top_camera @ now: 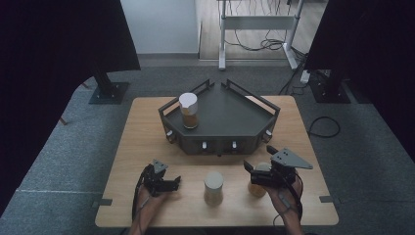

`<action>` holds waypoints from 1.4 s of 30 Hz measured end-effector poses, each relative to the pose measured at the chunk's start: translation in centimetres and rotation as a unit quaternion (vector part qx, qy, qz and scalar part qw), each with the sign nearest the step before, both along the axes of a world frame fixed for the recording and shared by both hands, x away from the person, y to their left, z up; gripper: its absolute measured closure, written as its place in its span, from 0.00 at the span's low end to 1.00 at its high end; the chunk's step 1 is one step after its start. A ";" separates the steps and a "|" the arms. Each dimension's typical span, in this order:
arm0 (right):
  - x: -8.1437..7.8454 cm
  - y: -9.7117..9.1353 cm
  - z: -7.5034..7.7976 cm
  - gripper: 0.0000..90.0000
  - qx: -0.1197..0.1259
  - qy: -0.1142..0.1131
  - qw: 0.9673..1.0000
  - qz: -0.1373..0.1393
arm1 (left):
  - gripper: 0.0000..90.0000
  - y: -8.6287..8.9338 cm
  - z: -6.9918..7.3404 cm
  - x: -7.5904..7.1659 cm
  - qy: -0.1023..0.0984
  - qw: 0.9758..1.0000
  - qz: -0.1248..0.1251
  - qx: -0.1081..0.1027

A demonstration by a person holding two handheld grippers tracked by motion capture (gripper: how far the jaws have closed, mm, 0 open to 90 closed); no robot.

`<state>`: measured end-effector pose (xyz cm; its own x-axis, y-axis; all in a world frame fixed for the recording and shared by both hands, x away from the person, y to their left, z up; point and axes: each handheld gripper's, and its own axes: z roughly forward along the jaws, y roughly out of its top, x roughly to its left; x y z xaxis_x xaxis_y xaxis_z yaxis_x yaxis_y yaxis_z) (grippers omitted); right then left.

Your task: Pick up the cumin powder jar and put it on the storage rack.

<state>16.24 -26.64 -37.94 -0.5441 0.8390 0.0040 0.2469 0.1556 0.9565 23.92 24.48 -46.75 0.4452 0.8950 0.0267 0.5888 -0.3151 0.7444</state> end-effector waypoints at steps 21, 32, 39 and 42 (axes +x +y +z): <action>0.5 2.6 -0.2 0.06 0.005 -0.009 1.000 0.029 | 0.08 0.0 0.0 0.0 0.000 1.000 -0.004 0.000; 0.8 4.0 -0.3 0.07 0.005 -0.013 0.999 0.047 | 0.08 0.0 0.0 0.0 0.000 1.000 -0.004 0.000; 0.8 4.8 -0.4 0.07 0.004 -0.014 0.998 0.057 | 0.08 0.0 0.0 0.0 0.000 1.000 -0.004 0.000; 0.8 5.0 -0.5 0.07 0.006 -0.014 0.998 0.060 | 0.08 0.0 0.0 0.0 0.000 1.000 -0.004 0.000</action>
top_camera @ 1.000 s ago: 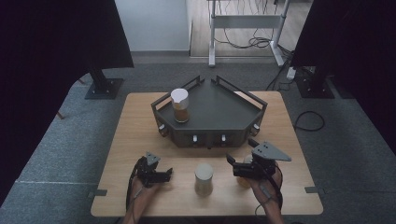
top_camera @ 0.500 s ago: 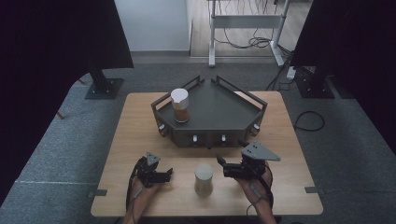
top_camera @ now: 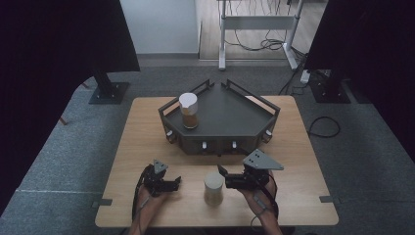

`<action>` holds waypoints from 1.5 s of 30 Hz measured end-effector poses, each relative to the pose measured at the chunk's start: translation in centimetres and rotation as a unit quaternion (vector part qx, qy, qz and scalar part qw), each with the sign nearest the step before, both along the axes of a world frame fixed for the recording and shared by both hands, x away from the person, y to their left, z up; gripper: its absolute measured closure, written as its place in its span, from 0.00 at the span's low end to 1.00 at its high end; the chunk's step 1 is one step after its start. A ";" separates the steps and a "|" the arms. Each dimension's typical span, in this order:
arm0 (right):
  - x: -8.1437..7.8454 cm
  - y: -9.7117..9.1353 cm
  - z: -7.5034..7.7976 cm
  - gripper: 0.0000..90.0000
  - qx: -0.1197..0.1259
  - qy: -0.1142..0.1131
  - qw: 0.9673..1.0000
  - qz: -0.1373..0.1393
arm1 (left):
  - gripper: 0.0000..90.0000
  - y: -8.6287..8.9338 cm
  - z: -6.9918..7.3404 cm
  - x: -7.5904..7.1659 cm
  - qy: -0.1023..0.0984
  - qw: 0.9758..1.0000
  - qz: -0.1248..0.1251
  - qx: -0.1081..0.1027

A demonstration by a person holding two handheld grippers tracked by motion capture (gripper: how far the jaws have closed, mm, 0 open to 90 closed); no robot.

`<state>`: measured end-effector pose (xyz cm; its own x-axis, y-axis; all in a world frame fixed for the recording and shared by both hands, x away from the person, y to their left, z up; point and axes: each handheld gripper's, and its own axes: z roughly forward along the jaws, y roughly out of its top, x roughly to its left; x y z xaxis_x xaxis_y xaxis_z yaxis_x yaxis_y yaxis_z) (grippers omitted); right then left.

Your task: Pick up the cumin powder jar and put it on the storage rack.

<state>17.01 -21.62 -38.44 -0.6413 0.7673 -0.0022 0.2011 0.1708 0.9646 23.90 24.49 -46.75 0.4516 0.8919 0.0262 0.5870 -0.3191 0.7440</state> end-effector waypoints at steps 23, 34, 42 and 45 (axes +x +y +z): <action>0.3 2.4 -0.4 0.07 0.008 -0.003 0.999 0.038 | 0.08 0.0 0.0 0.0 0.000 1.000 -0.003 0.000; 0.4 3.3 -0.4 0.07 0.009 -0.005 0.999 0.053 | 0.08 0.0 0.0 -0.1 0.000 1.000 -0.005 0.000; 0.4 3.5 -0.8 0.08 0.006 -0.001 0.998 0.056 | 0.08 0.0 0.0 0.0 0.001 1.000 -0.007 0.000; 0.4 3.5 -1.1 0.08 0.005 0.004 0.998 0.056 | 0.08 0.1 0.0 0.0 0.001 1.000 -0.007 0.000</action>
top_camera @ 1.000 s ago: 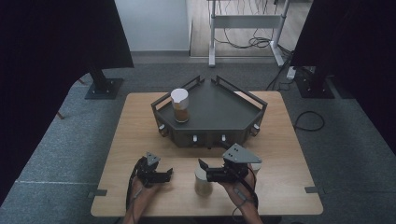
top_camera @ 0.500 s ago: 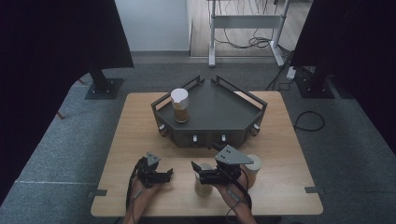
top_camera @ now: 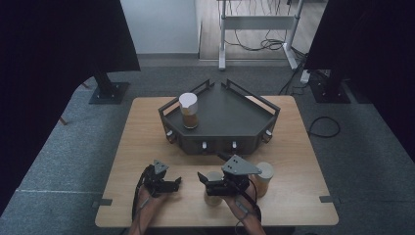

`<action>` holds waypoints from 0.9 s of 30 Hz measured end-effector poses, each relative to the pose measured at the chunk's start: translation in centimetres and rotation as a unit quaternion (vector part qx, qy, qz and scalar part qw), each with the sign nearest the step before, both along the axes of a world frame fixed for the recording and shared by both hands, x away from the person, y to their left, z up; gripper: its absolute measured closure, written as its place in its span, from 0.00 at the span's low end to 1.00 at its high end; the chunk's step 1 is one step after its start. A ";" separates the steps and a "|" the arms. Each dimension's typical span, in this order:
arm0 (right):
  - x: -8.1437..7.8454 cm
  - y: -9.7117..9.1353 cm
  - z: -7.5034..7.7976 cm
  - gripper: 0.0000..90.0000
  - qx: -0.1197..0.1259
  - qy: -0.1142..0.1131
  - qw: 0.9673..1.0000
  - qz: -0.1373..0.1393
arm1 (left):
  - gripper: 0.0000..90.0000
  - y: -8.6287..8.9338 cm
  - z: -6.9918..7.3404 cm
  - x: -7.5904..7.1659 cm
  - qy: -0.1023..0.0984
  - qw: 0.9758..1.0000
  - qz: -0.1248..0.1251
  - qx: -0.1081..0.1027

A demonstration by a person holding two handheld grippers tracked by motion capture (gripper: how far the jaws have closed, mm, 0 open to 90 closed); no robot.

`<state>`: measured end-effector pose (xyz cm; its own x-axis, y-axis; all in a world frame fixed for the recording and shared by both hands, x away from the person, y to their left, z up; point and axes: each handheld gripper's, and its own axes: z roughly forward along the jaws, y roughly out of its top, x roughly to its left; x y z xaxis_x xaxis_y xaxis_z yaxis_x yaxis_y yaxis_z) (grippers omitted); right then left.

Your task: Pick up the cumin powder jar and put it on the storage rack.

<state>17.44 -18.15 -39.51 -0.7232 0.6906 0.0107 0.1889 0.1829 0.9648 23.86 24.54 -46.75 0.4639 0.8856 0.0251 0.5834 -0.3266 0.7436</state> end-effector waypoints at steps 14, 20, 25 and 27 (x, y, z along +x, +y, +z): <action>-0.2 0.0 -1.5 0.08 -0.009 0.014 1.000 0.004 | 0.08 0.0 0.0 0.0 0.000 1.000 0.000 0.000; -0.4 0.0 -2.0 0.09 -0.011 0.018 1.000 0.003 | 0.08 0.0 0.0 0.0 0.000 1.000 -0.001 0.000; -0.5 0.0 -2.4 0.09 -0.016 0.020 1.000 0.004 | 0.08 0.0 0.0 0.0 0.000 1.000 -0.001 0.000; -0.5 0.0 -2.5 0.10 -0.017 0.022 1.000 0.004 | 0.08 0.0 0.0 0.0 0.000 1.000 -0.001 0.000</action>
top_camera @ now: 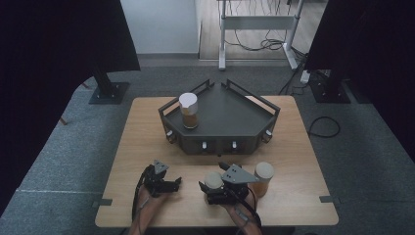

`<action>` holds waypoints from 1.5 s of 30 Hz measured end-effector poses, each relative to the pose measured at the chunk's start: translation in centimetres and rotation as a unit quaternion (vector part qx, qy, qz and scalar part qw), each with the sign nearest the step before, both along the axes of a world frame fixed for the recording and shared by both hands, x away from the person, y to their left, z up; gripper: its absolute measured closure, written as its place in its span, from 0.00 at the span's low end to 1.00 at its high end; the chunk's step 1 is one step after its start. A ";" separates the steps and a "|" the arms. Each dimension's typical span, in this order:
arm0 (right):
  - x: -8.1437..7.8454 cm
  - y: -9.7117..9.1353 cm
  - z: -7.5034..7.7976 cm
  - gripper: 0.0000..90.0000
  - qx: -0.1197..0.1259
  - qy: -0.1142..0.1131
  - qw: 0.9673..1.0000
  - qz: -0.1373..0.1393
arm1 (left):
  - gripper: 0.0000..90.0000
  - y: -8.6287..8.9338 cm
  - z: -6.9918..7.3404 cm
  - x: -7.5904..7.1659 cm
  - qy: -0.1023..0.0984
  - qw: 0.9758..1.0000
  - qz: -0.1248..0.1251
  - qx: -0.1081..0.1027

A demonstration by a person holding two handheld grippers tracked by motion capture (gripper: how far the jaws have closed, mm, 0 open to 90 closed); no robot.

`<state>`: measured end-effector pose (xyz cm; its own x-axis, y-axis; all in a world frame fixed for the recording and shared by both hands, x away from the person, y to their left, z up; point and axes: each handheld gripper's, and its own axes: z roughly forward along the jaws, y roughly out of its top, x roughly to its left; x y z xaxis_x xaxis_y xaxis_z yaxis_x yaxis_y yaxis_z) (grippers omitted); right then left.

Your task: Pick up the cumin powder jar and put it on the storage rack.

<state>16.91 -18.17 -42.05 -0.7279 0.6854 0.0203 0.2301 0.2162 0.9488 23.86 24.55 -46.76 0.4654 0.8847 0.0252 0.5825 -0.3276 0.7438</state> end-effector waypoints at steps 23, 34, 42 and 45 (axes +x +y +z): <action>0.0 0.3 -1.6 0.10 -0.014 0.017 1.000 0.000 | 0.08 0.0 0.0 0.0 0.000 1.000 0.000 0.000; 0.2 0.4 -1.9 0.23 -0.027 0.024 0.999 0.001 | 0.08 0.0 0.0 0.0 0.000 1.000 0.000 0.000; 0.4 -0.1 -2.2 0.36 -0.023 0.025 0.999 0.004 | 0.08 0.0 0.0 0.0 0.000 1.000 0.000 0.000; 0.2 0.0 -2.4 0.37 -0.024 0.019 1.000 0.001 | 0.08 0.0 0.0 0.0 0.000 1.000 0.000 0.000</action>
<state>17.07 -18.12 -44.50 -0.7284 0.6850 0.0151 0.2652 0.2616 0.9280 23.86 24.56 -46.77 0.4660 0.8844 0.0248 0.5818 -0.3274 0.7445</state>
